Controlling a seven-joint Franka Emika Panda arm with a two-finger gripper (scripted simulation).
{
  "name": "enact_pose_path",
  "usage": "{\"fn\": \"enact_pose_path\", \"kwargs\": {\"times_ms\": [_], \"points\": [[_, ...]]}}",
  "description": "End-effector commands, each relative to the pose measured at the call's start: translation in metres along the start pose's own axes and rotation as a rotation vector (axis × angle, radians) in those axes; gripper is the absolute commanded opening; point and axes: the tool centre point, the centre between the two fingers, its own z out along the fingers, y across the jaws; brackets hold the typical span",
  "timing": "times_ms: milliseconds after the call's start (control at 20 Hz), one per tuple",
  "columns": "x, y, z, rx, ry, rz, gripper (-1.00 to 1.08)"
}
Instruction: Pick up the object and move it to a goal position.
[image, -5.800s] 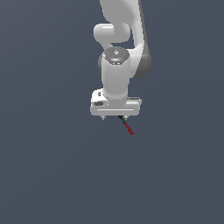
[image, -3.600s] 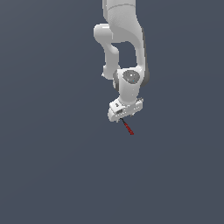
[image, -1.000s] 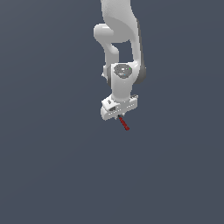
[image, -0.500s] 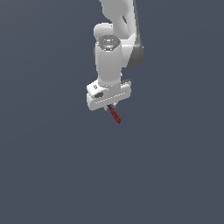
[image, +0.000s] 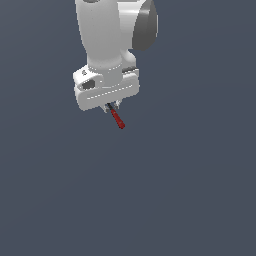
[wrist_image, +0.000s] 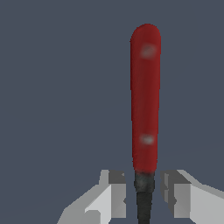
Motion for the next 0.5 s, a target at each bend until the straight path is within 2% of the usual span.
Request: {"fn": "enact_pose_path", "kwargs": {"times_ms": [0,450], "points": [[-0.001,0.013,-0.025,0.0,-0.001,0.0,-1.0],[-0.003,0.055,-0.1,-0.001,-0.002,0.002,-1.0]]}}
